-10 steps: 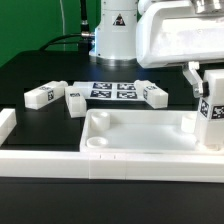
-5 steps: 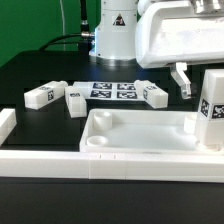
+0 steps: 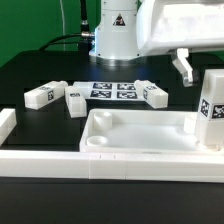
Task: Assemble desk
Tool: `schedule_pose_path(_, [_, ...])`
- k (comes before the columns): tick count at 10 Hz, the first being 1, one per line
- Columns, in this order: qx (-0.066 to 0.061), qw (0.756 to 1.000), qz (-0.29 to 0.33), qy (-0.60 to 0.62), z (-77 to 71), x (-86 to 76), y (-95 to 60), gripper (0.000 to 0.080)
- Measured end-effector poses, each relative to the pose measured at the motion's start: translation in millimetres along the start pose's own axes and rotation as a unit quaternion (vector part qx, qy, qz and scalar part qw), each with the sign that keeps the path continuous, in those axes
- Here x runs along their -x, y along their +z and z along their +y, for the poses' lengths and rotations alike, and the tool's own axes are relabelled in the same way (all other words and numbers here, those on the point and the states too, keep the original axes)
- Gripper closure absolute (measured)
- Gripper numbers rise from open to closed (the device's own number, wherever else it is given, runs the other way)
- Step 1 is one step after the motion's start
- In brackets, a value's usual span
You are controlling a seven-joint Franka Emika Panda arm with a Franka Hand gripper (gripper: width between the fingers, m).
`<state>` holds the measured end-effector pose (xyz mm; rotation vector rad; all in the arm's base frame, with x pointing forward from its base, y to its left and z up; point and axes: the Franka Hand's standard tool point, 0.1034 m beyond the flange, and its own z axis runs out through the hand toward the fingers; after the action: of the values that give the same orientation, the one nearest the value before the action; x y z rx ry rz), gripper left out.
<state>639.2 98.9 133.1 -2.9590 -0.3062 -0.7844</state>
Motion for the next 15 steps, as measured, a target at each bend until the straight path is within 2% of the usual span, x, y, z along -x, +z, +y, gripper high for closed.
schedule_pose_path(2, [-0.001, 1.0, 0.0, -0.001, -0.6, -7.8, -9.0, 0.015])
schedule_pose_path(5, [-0.007, 1.0, -0.021, -0.001, -2.8, -3.8, -7.0, 0.015])
schedule_pose_path(7, [-0.024, 0.995, -0.099, 0.005, -8.9, 2.7, -5.6, 0.015])
schedule_pose_path(9, [-0.037, 0.988, -0.148, 0.006, -10.6, 3.4, -7.6, 0.015])
schedule_pose_path(10, [-0.048, 0.98, -0.195, 0.007, -15.4, 9.0, -9.9, 0.015])
schedule_pose_path(11, [-0.055, 0.972, -0.228, 0.006, -17.9, 8.0, -10.6, 0.015])
schedule_pose_path(12, [-0.059, 0.968, -0.244, 0.005, -18.6, 6.9, -9.0, 0.015])
schedule_pose_path(13, [-0.062, 0.958, -0.281, 0.001, -16.3, 16.9, -10.6, 0.015])
schedule_pose_path(14, [-0.059, 0.951, -0.303, -0.015, -13.1, 16.5, -9.4, 0.015])
schedule_pose_path(15, [-0.069, 0.955, -0.288, -0.018, -7.5, 11.3, -5.5, 0.015])
